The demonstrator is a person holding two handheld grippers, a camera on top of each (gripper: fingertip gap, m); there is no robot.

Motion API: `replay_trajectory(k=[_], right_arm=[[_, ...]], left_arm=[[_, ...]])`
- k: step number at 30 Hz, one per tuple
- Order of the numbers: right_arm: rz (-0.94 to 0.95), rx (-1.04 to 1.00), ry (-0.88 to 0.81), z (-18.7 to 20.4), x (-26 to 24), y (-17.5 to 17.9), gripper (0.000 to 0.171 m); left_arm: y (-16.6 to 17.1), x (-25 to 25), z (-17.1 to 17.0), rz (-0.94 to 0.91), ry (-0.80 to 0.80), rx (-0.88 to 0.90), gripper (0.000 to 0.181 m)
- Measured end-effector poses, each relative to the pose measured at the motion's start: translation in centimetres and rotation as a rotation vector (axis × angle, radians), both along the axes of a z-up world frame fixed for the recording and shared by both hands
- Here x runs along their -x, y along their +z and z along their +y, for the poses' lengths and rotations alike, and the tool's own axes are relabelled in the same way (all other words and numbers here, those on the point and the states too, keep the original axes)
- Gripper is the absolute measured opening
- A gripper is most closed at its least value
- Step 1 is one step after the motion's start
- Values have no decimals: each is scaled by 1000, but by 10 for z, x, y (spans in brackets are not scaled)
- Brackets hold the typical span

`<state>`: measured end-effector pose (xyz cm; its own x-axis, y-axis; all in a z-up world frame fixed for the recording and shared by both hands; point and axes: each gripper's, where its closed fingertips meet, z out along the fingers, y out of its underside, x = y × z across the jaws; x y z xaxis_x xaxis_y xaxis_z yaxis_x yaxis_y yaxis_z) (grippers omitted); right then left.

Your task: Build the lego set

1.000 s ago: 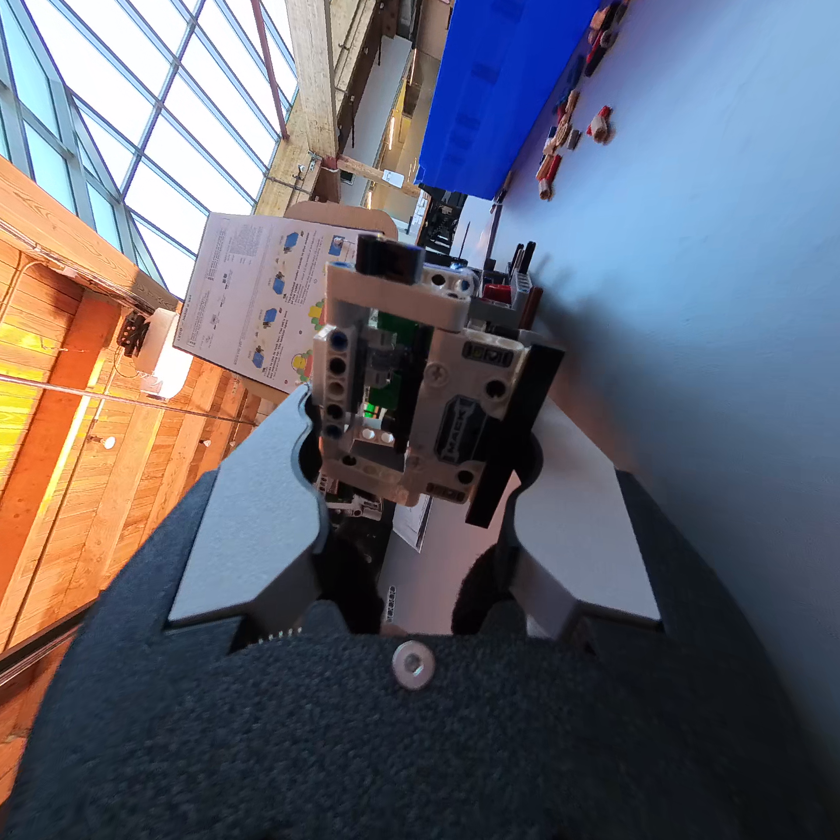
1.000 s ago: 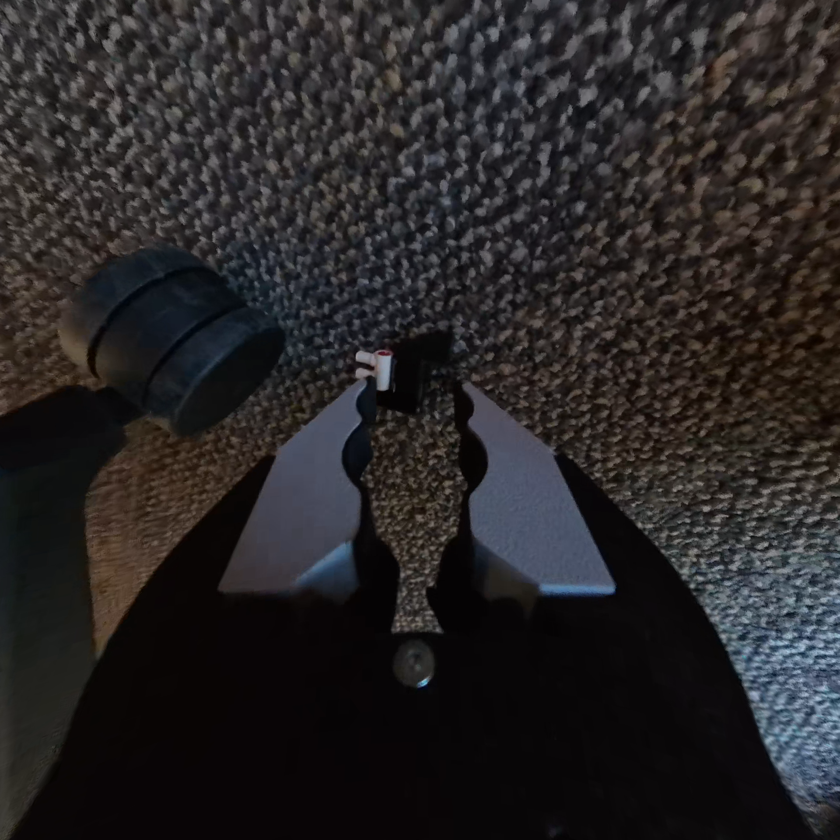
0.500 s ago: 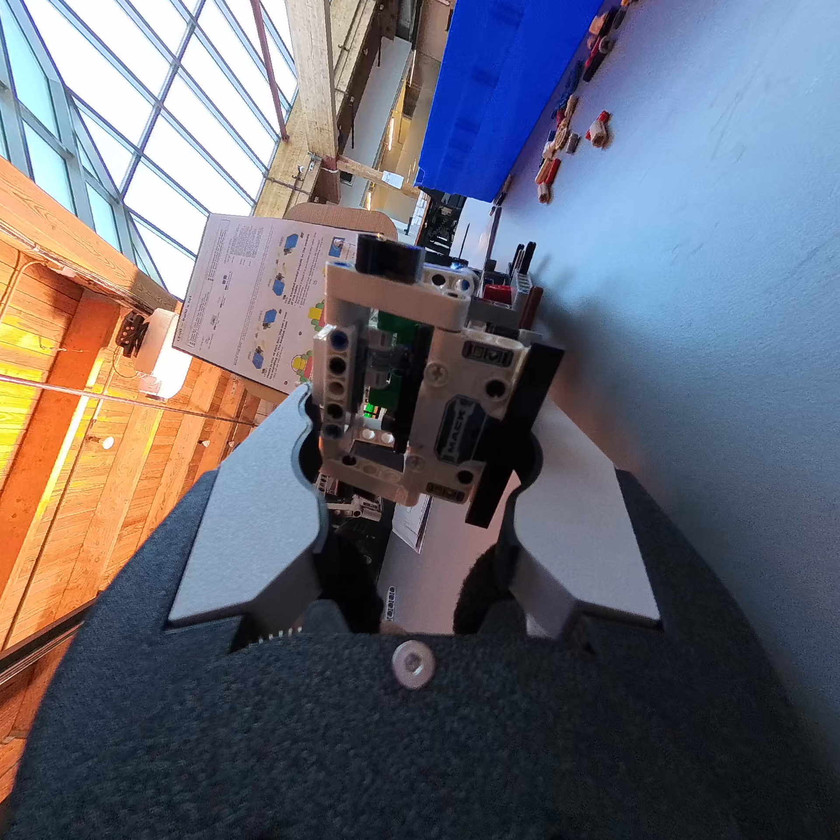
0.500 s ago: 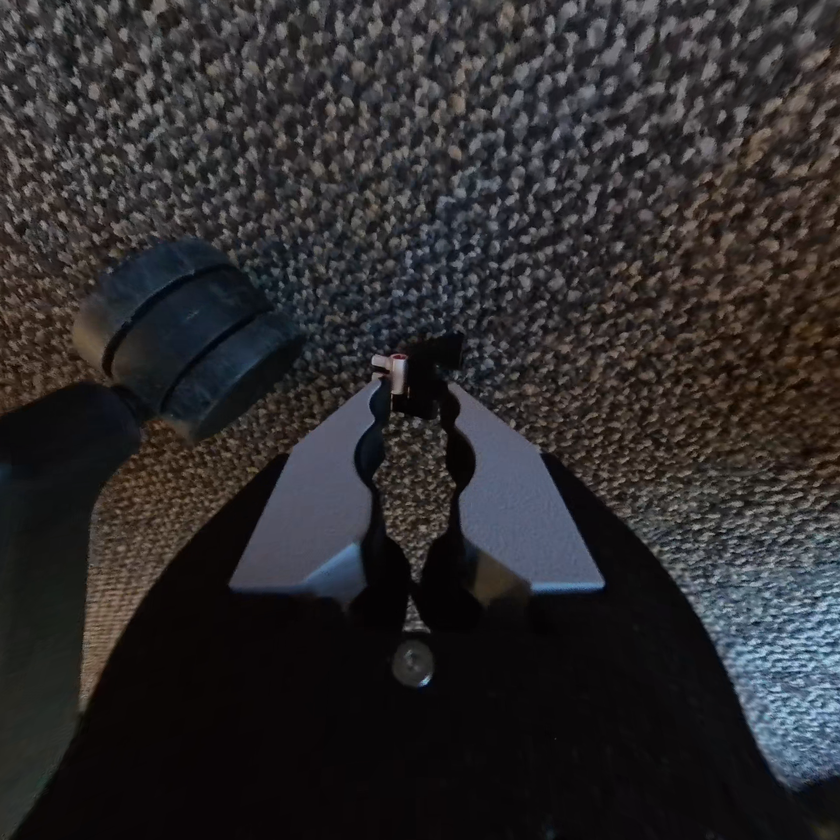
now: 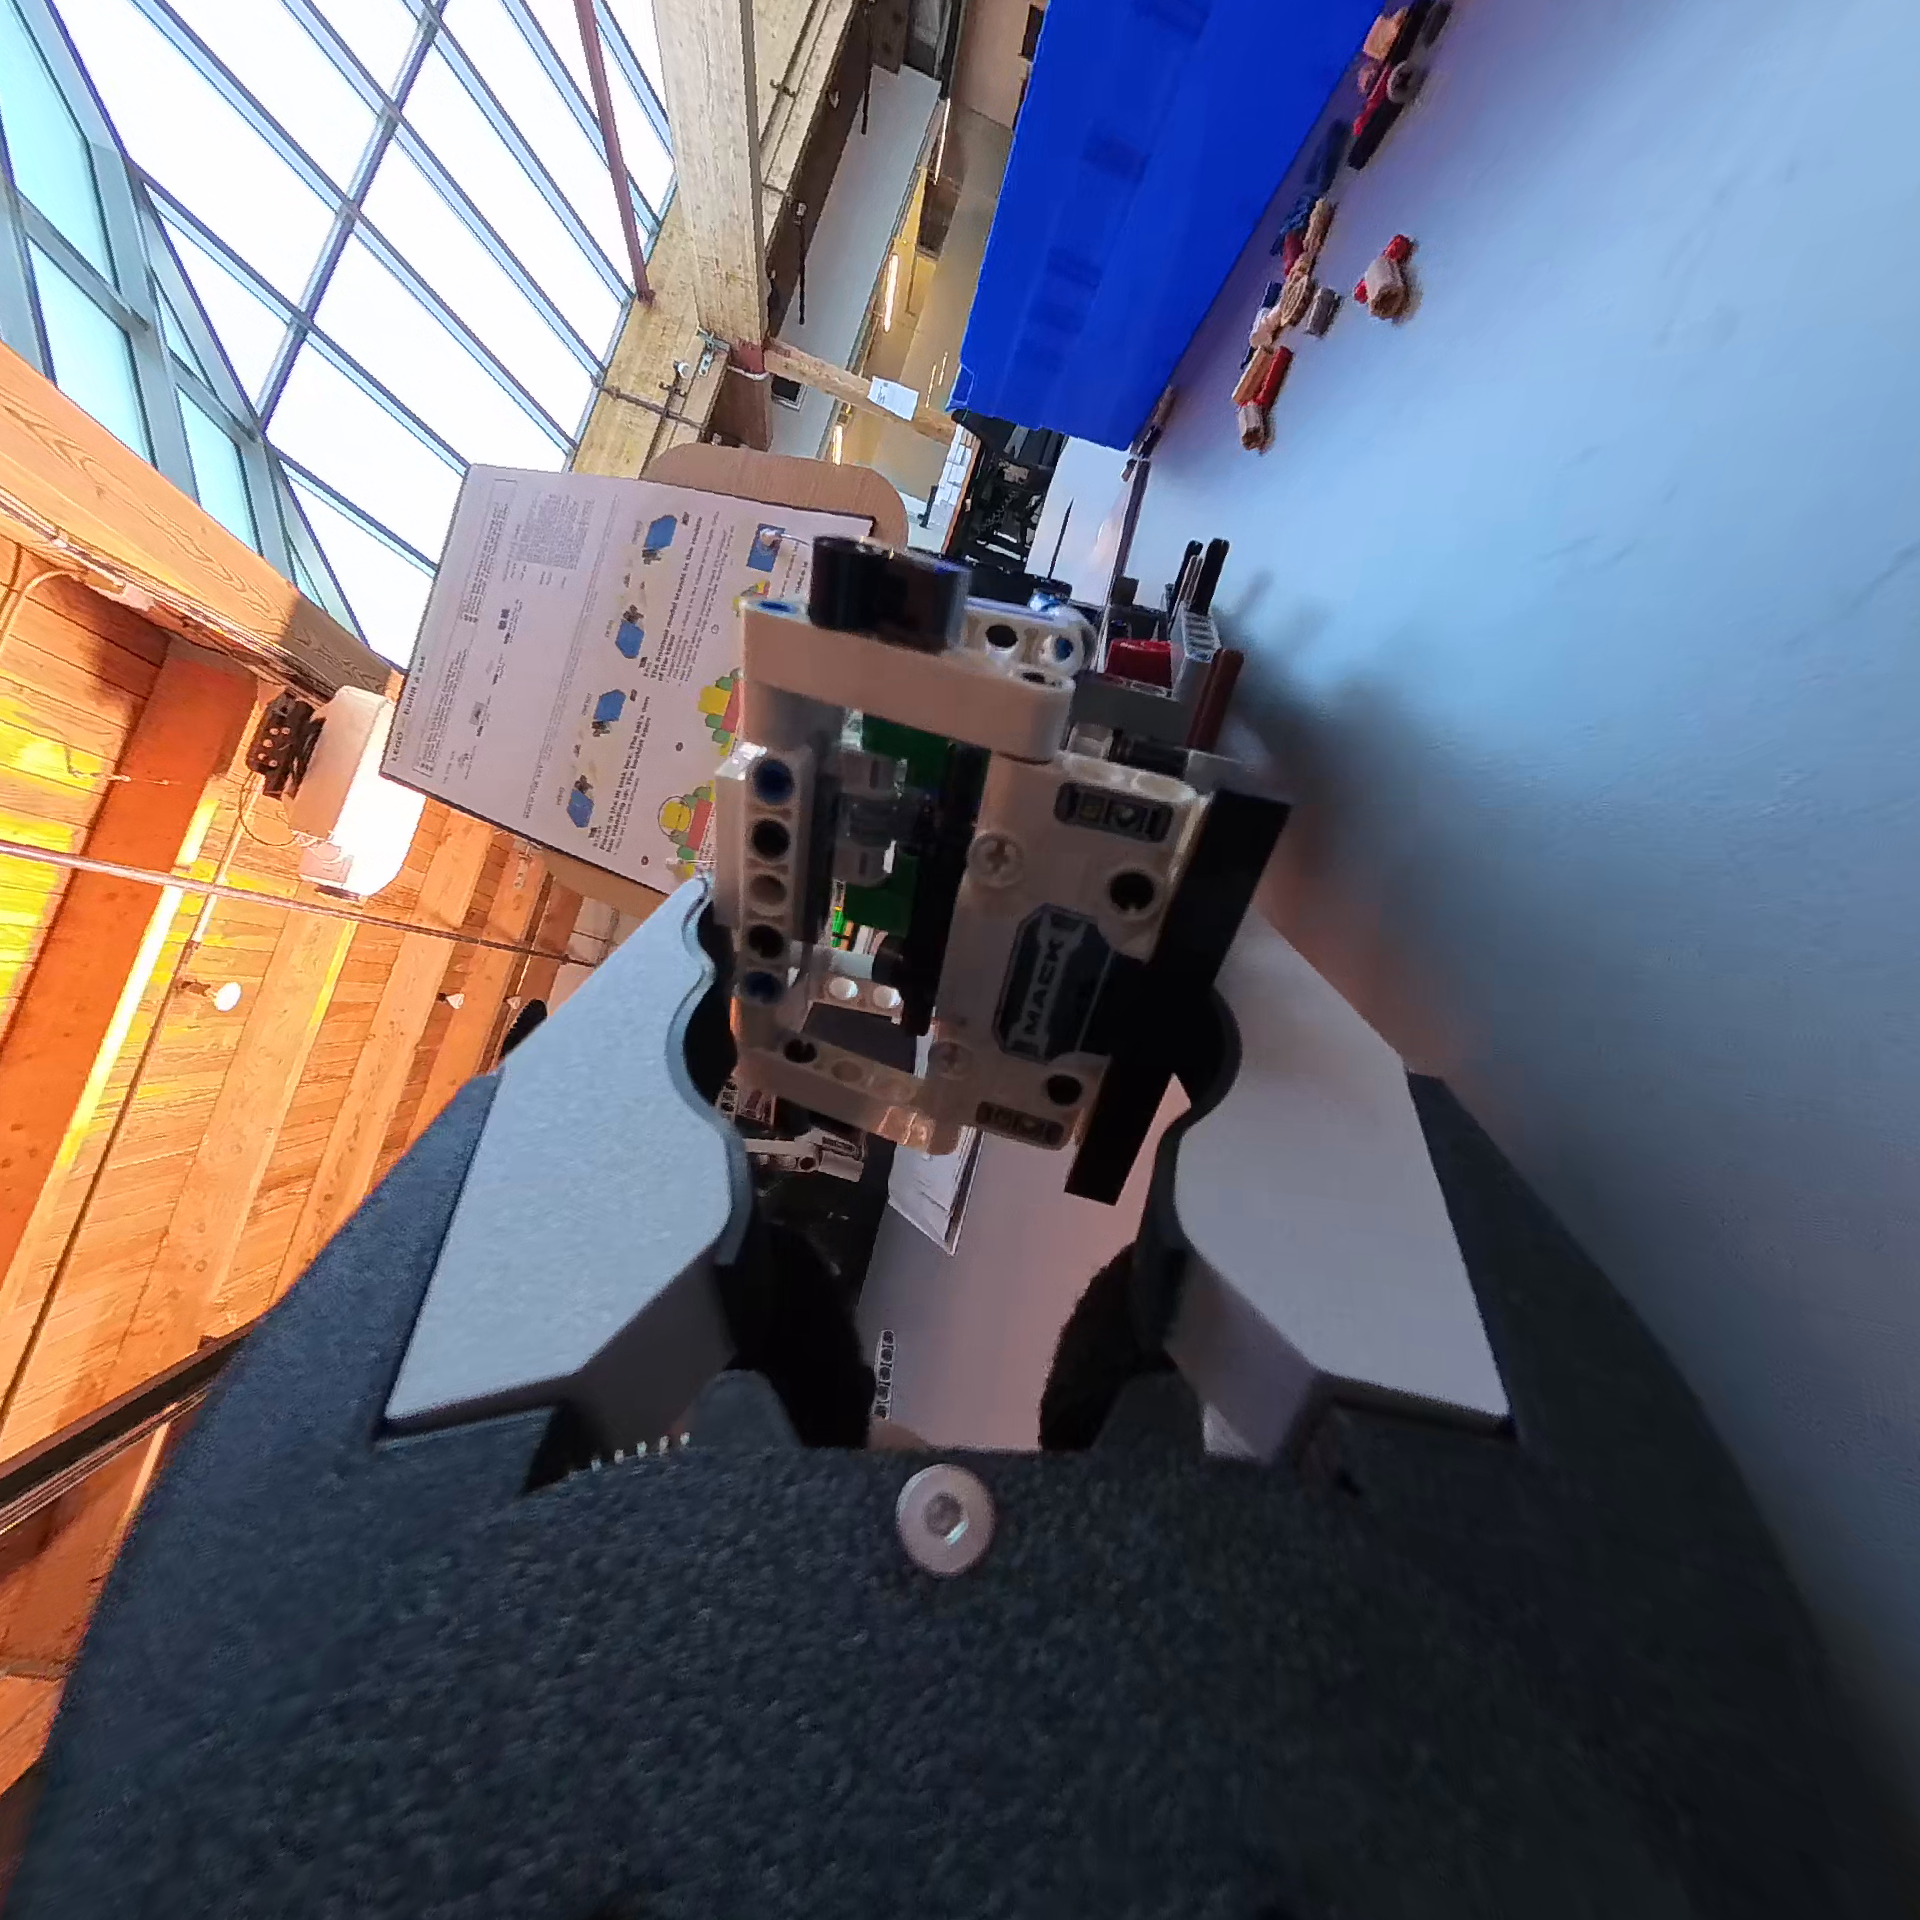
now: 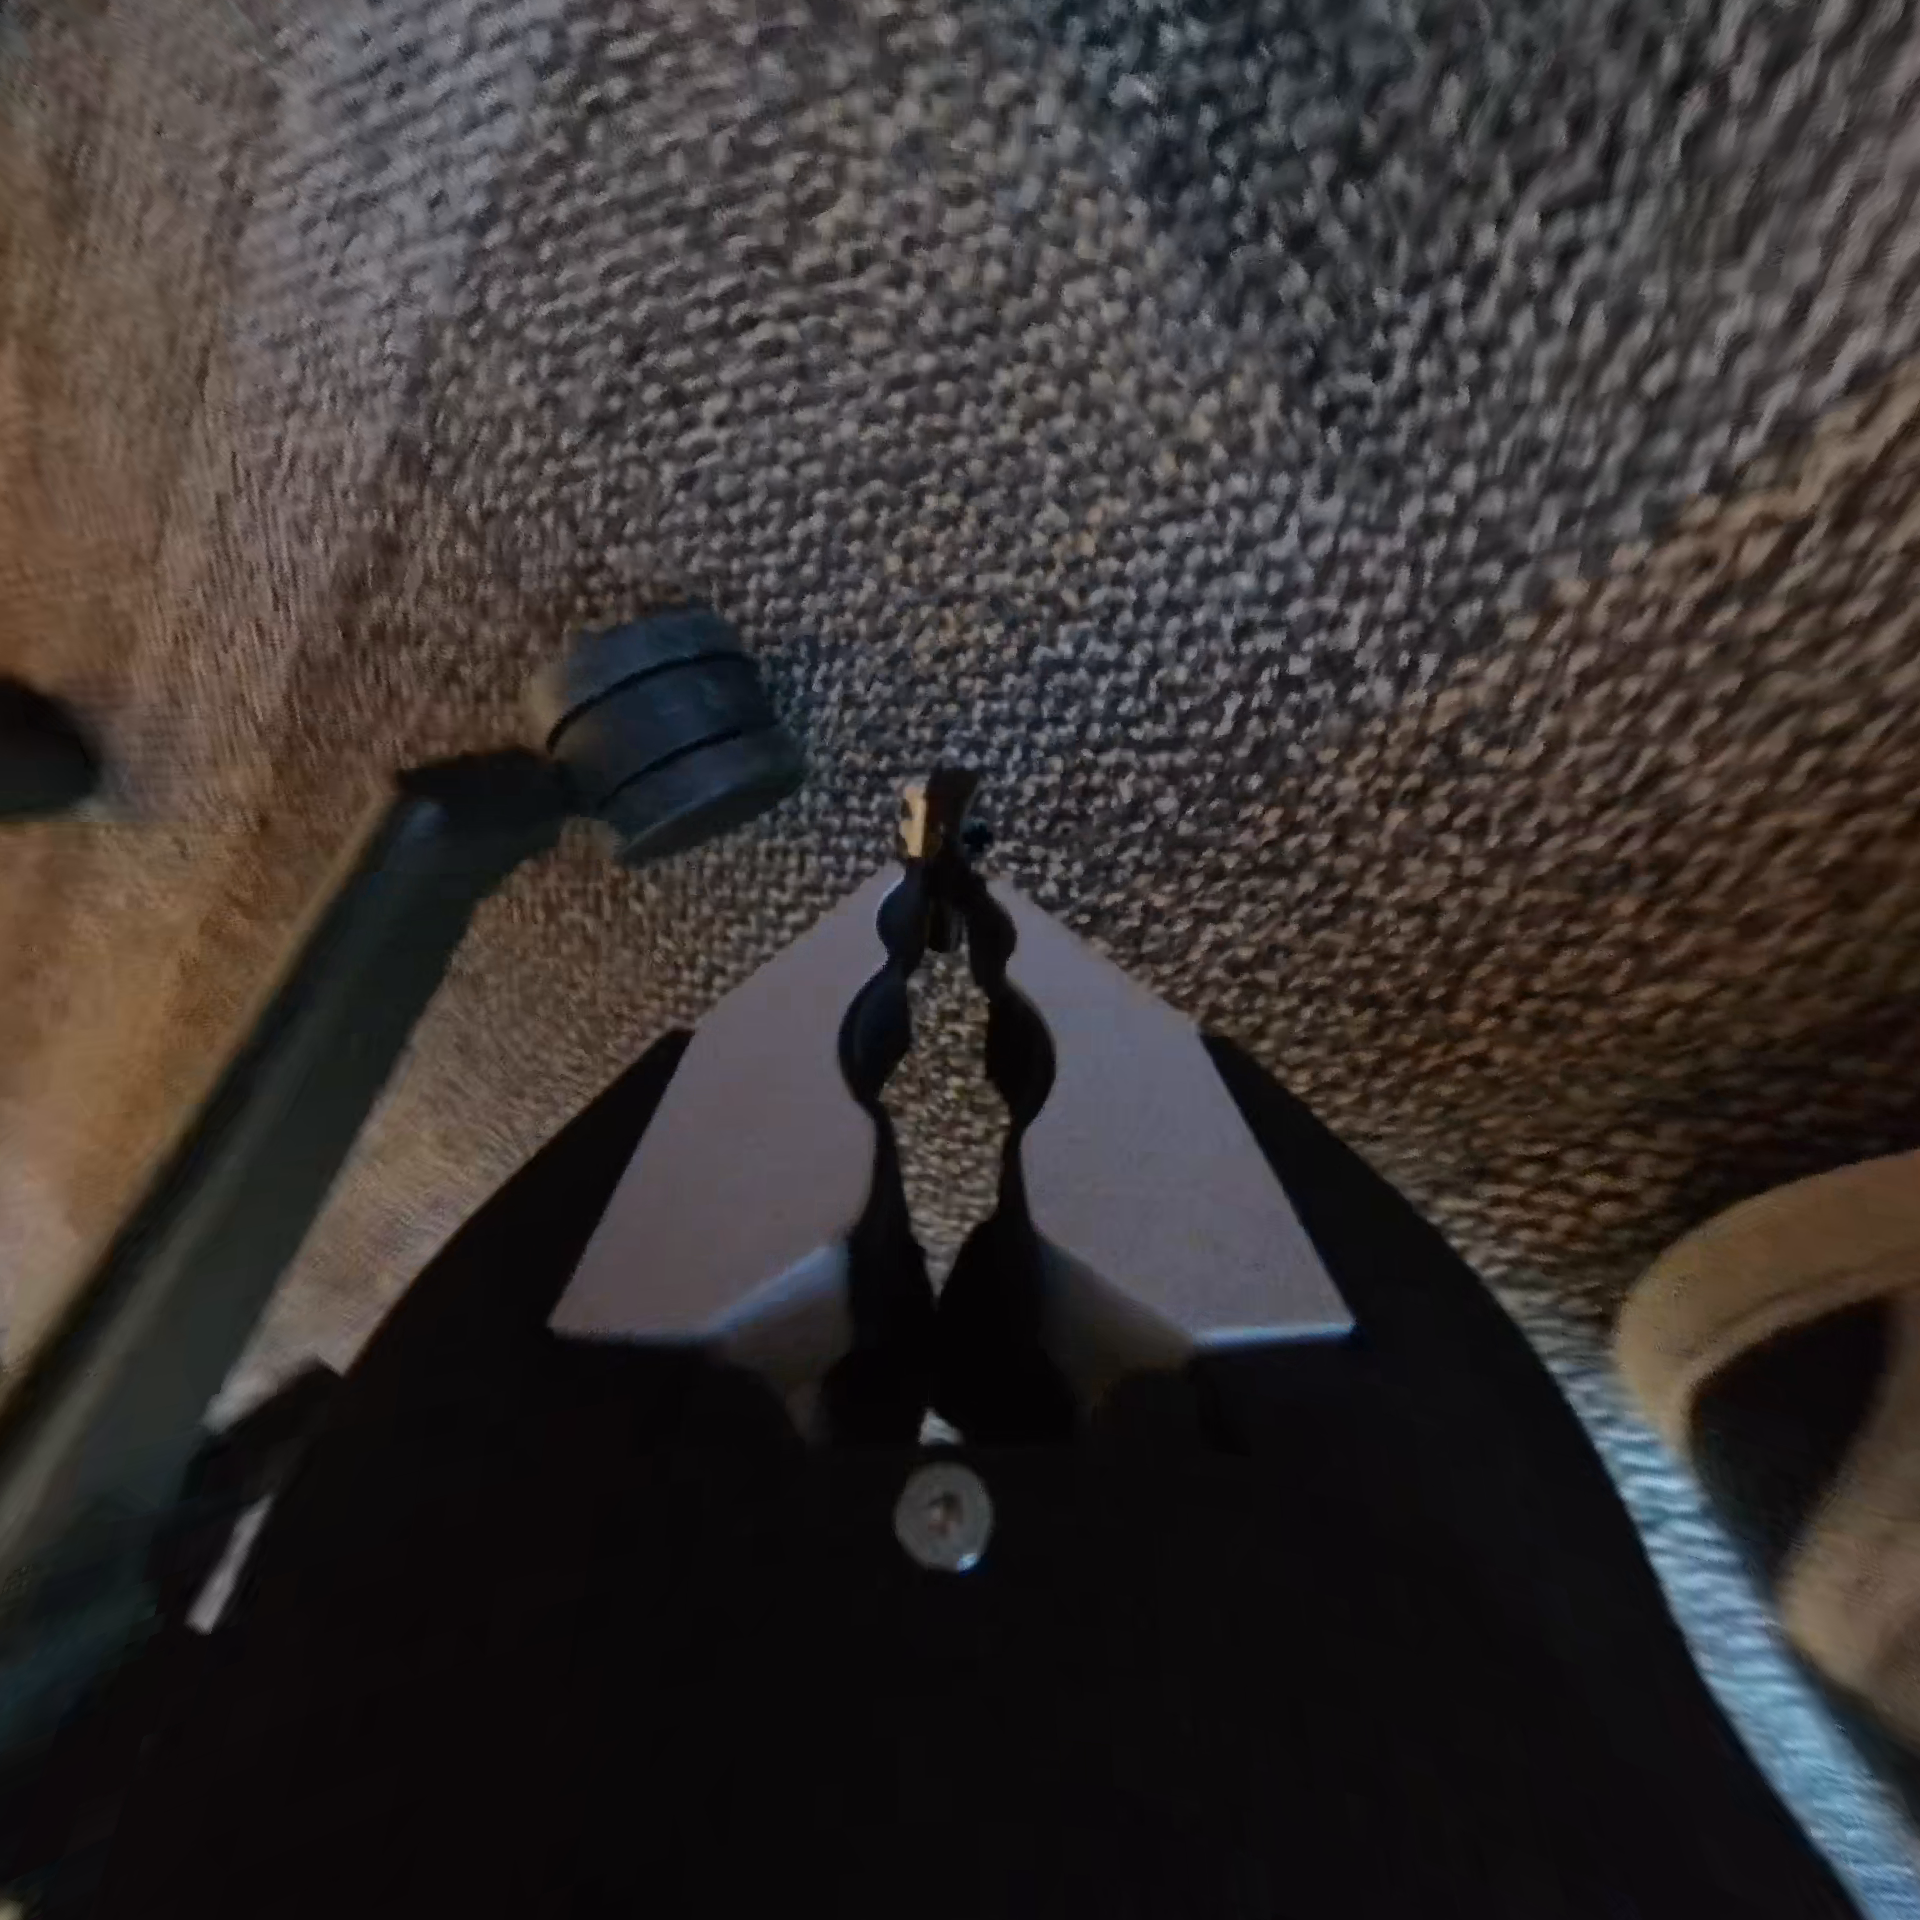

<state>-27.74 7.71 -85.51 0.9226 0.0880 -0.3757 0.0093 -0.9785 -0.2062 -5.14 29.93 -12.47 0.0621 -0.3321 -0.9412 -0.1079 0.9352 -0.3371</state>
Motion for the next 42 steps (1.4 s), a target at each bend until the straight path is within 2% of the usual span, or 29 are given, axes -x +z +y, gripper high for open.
replay_trajectory(k=[3, 5, 7, 11, 13, 18, 23, 42], right_arm=[[-67, -29, 174, -8, -1, 4, 5], [-275, -42, 383, -16, -15, -13, 5], [-411, -39, 510, -22, -24, -28, 5], [-537, -105, 785, -31, -8, -41, 6], [-537, -109, 857, -38, 2, -47, 6], [-529, -81, 790, -35, 0, -53, 8], [-430, -58, 726, -44, 10, -52, 6], [-442, -2, 665, -46, 9, -74, 8]], left_arm=[[0, 0, 0, -1, 2, -8, 85], [-1, -1, 2, 1, 7, -11, 85], [-2, -1, 2, 2, 11, -19, 85], [-1, -1, 2, 2, 9, -16, 85], [-2, -1, 1, 1, 6, -17, 84], [-2, -1, 1, 0, 5, -16, 85], [-2, -1, 0, 0, 3, -18, 85], [-2, 0, -1, -2, -5, -18, 85]])
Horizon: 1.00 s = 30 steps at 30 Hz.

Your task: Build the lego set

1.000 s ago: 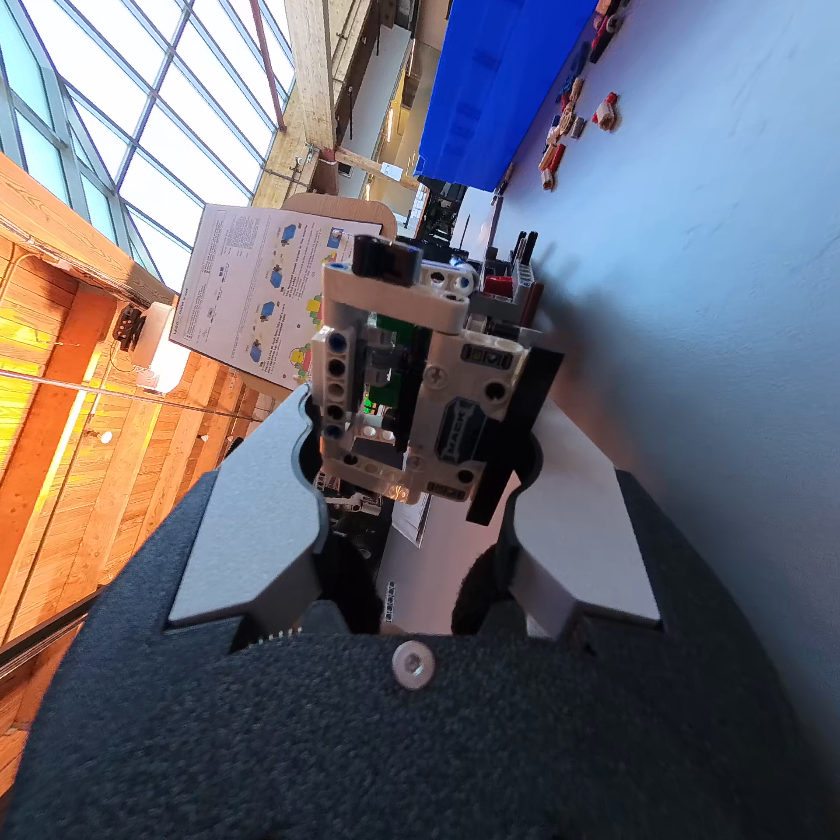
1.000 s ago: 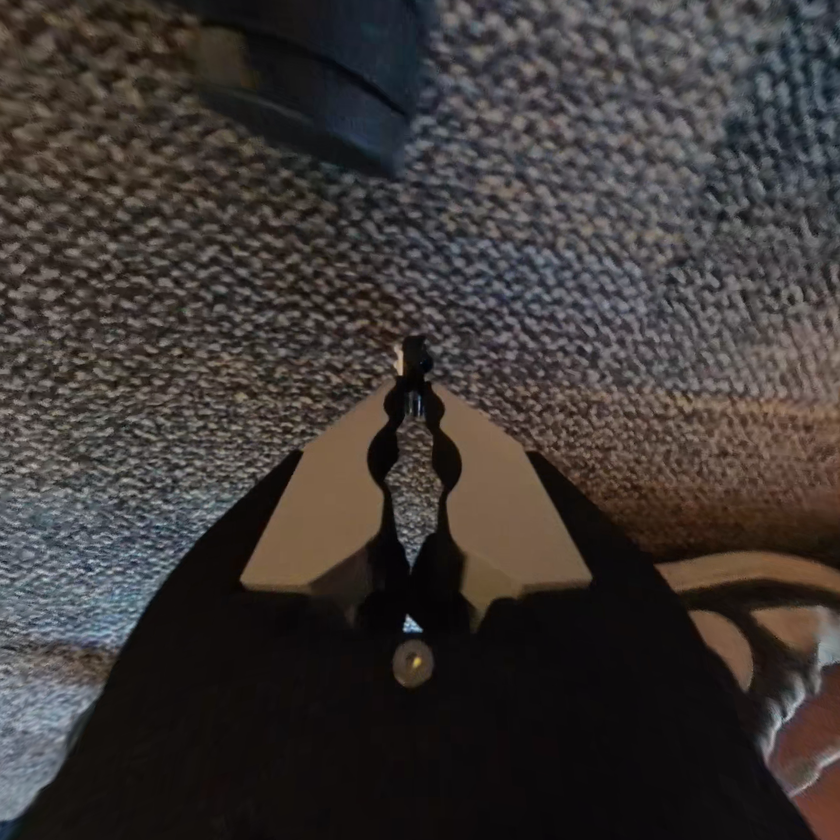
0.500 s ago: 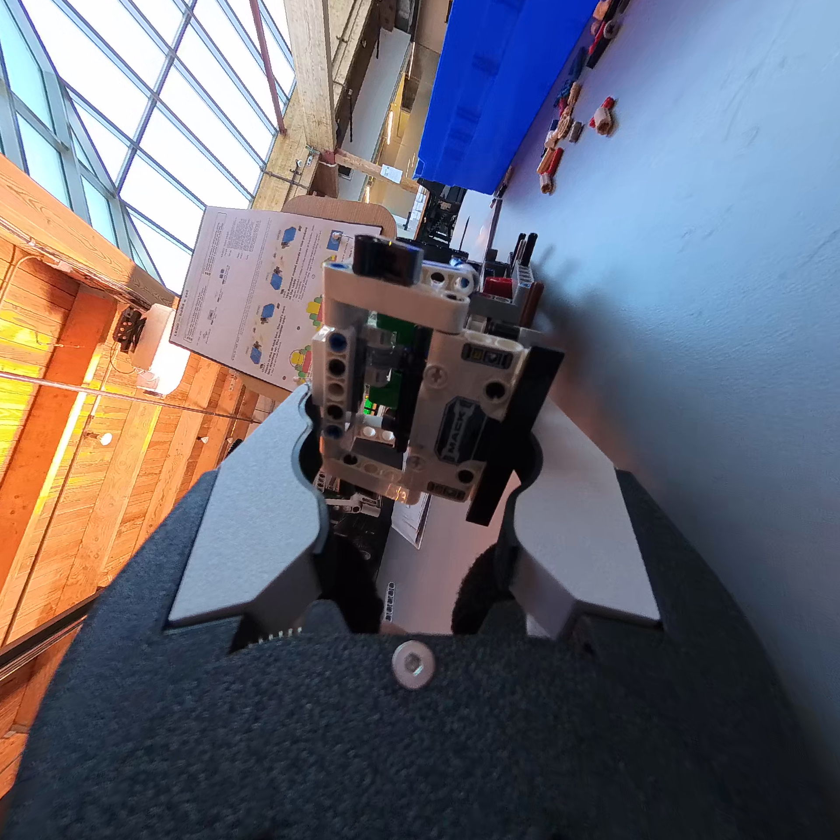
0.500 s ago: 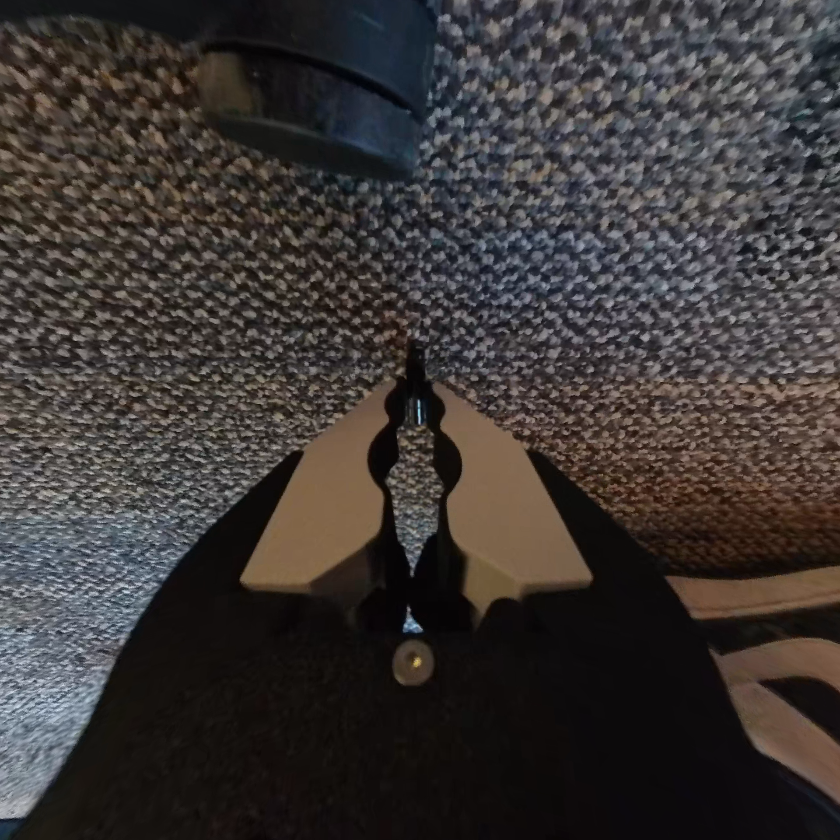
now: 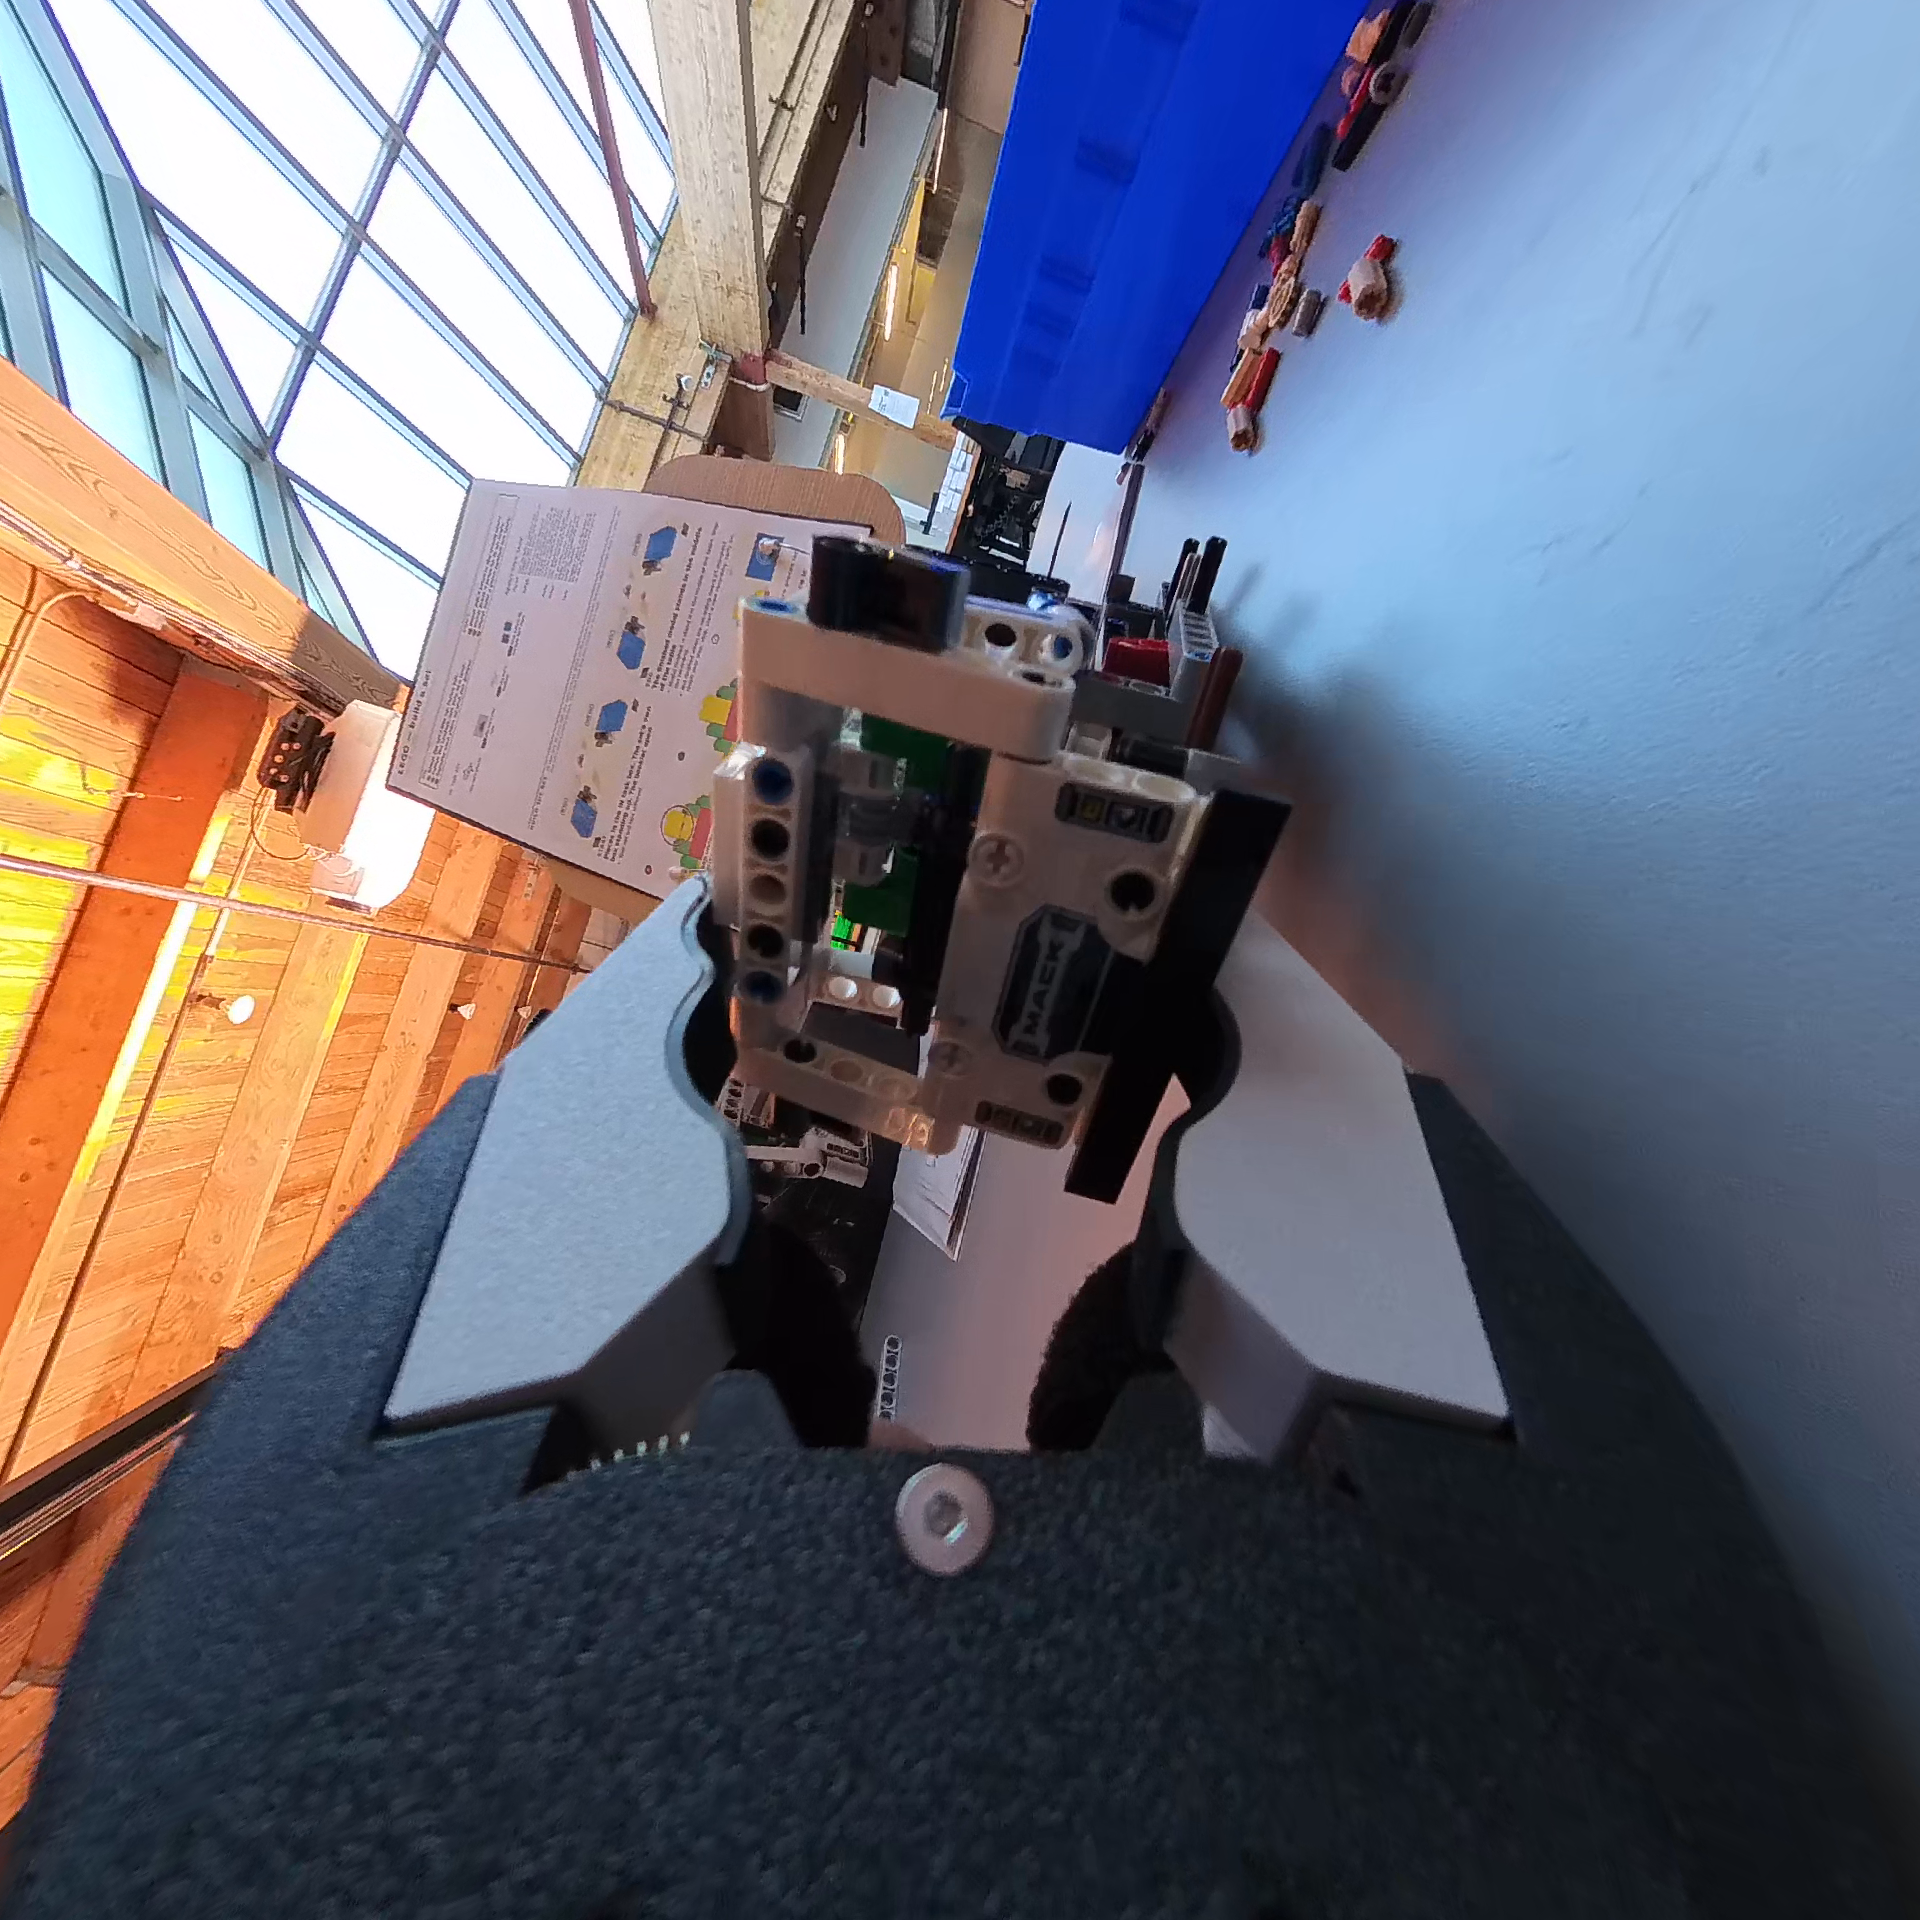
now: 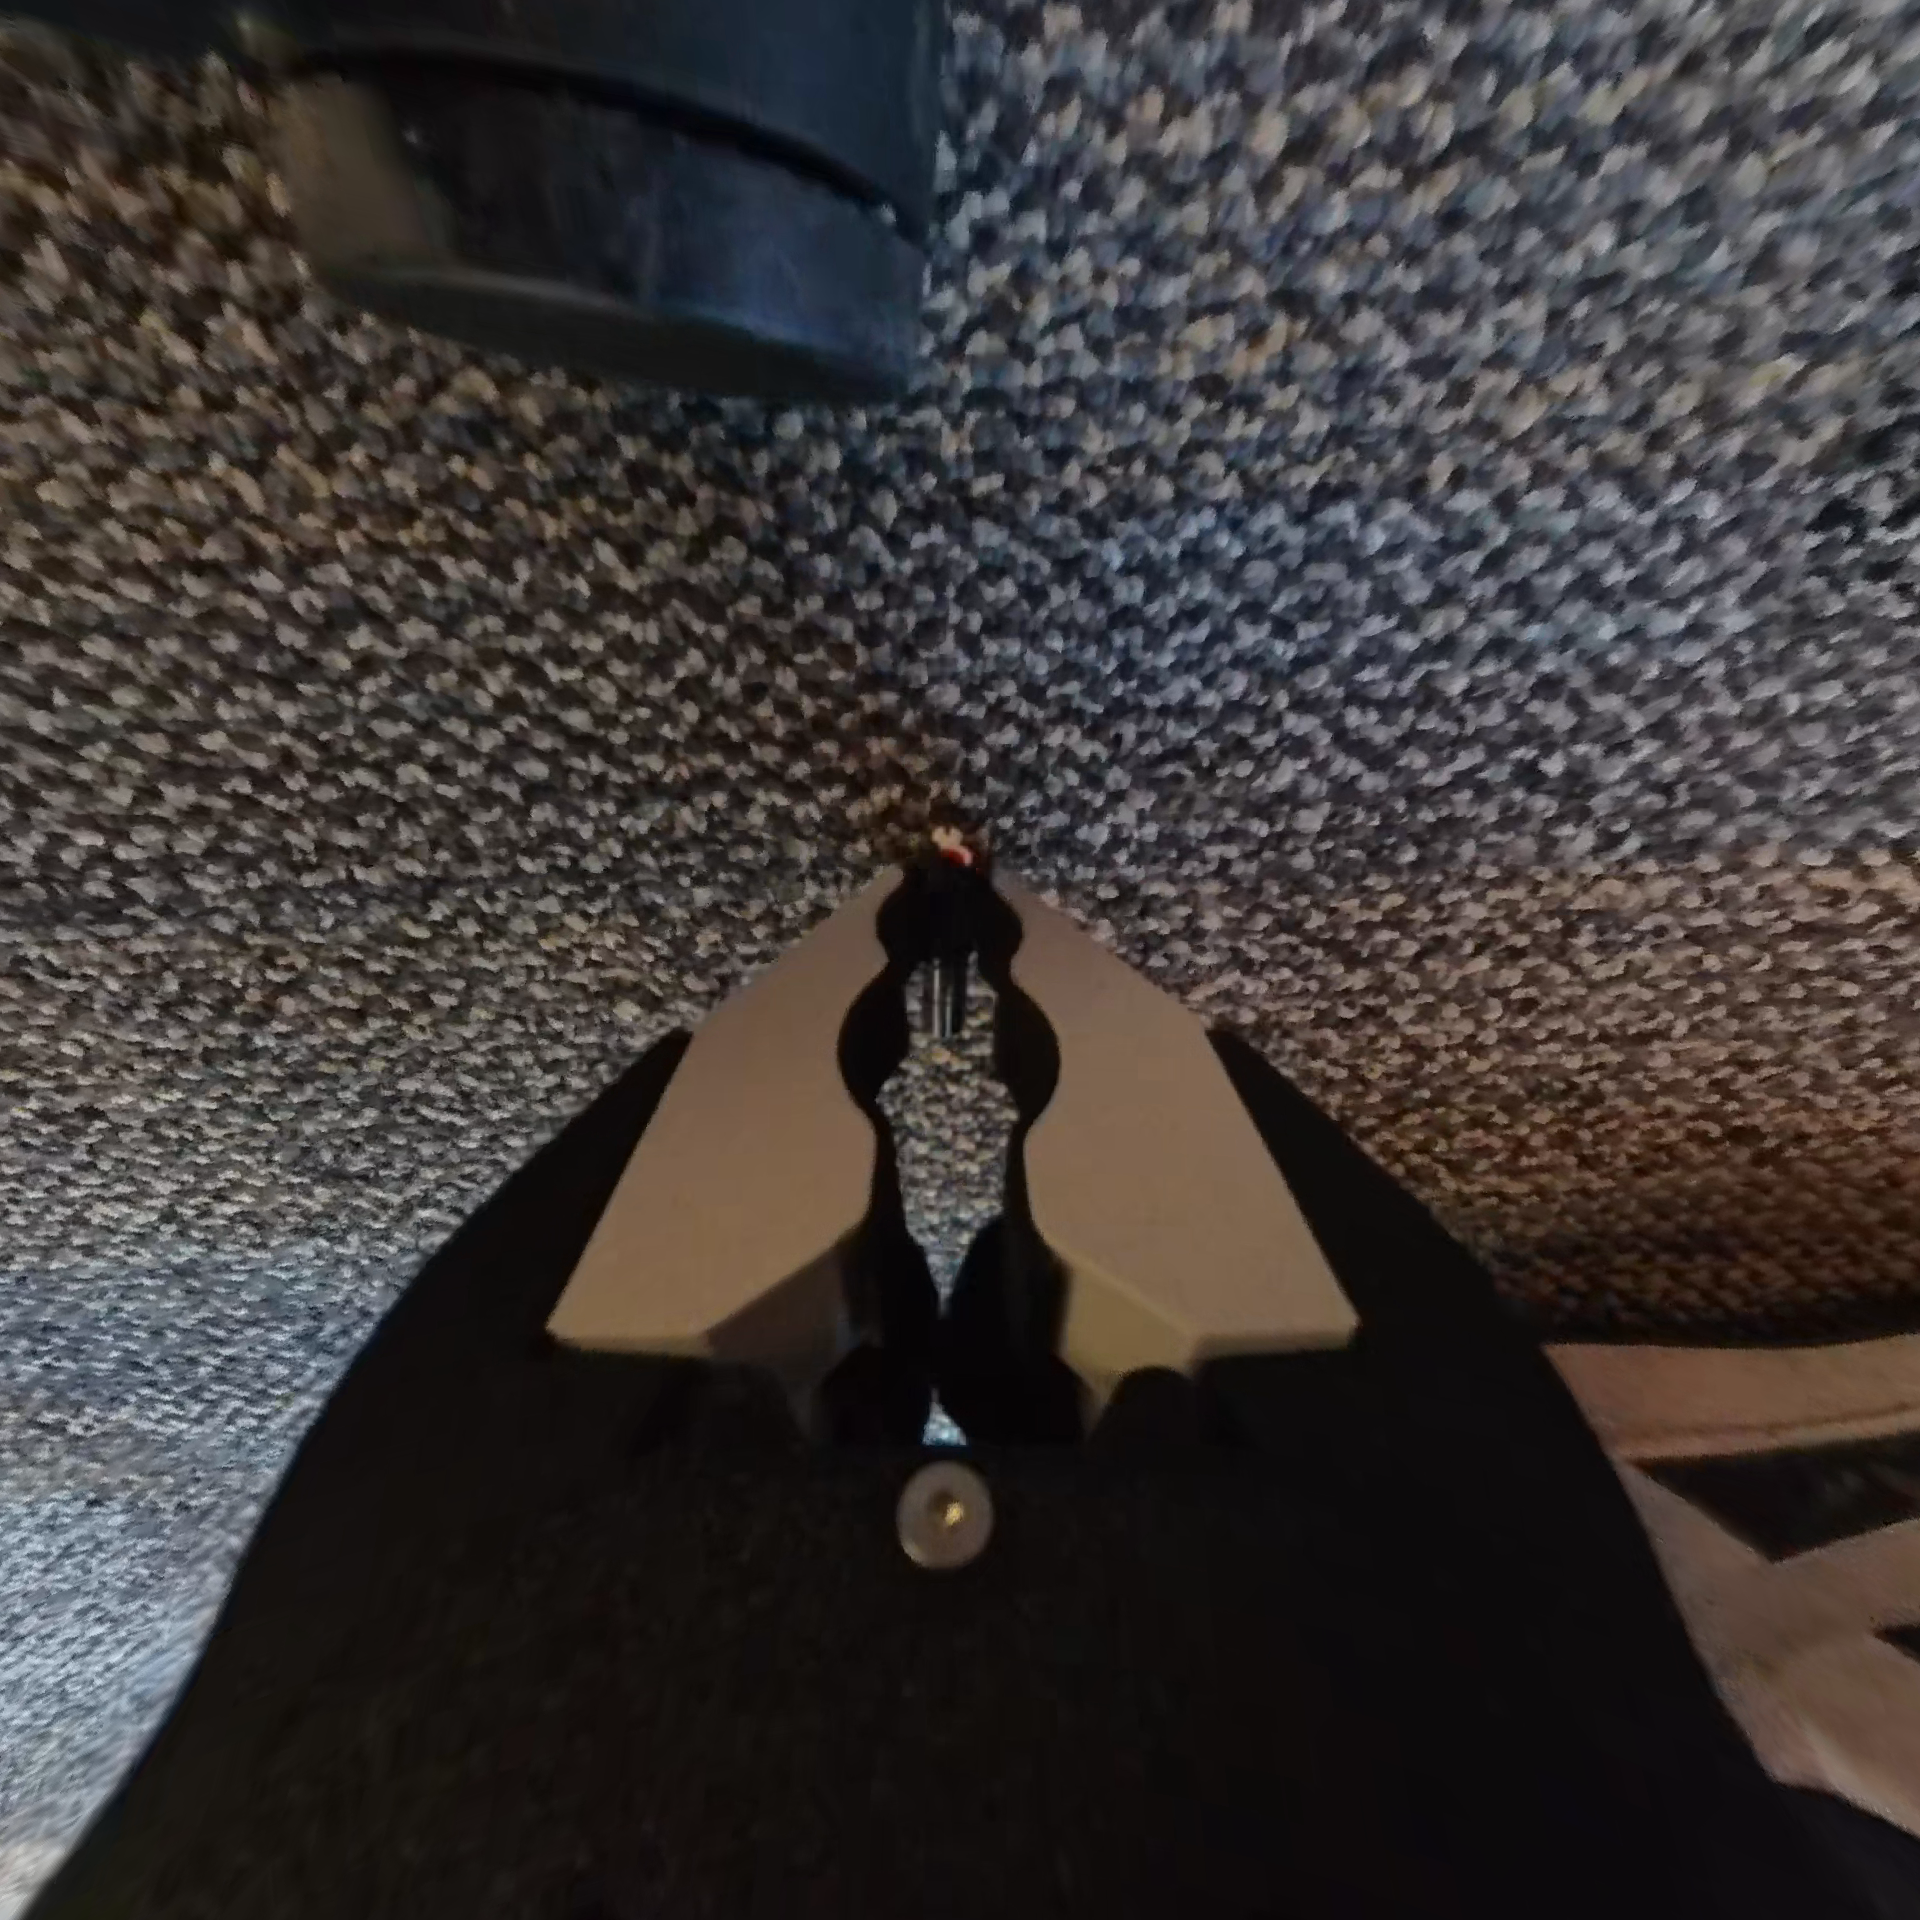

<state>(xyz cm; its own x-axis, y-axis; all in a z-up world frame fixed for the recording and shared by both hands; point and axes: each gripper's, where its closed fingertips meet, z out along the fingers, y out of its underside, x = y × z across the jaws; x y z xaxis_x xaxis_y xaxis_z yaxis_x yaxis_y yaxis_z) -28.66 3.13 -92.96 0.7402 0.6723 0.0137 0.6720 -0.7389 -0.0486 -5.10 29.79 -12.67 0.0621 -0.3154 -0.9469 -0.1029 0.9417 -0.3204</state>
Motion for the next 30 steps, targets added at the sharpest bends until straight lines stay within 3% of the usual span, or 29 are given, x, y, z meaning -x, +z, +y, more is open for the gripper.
replay_trajectory(k=[3, 6, 8, 10, 13, 16, 19, 22, 26, 28, 30], right_arm=[[58, -4, -34, 3, -1, 16, 7], [242, -86, -177, 37, -6, 89, 6], [390, -186, -307, 69, -12, 176, 6], [476, -290, -295, 93, -14, 273, 7], [780, -438, -548, 117, -1, 423, 6], [1030, -499, -635, 115, 16, 547, 6], [1174, -498, -709, 100, 23, 635, 6], [1205, -538, -738, 86, 20, 691, 6], [1227, -456, -858, 66, 5, 711, 6], [1221, -541, -906, 64, -17, 729, 6], [1005, -752, -843, 69, -54, 758, 6]], left_arm=[[0, 0, 3, 5, 6, 9, 85], [2, 1, 5, 12, 11, 44, 85], [4, 2, 4, 9, 4, 59, 85], [4, 2, 2, 4, -3, 52, 85], [7, 4, -3, -9, -21, 54, 84], [11, 5, -2, -27, -28, 61, 84], [12, 5, 0, -45, -34, 59, 84], [10, 4, 2, -52, -33, 38, 84], [8, 5, -2, -56, -38, 14, 84], [8, 6, -3, -56, -40, 14, 84], [10, 9, -6, -60, -55, 34, 84]])
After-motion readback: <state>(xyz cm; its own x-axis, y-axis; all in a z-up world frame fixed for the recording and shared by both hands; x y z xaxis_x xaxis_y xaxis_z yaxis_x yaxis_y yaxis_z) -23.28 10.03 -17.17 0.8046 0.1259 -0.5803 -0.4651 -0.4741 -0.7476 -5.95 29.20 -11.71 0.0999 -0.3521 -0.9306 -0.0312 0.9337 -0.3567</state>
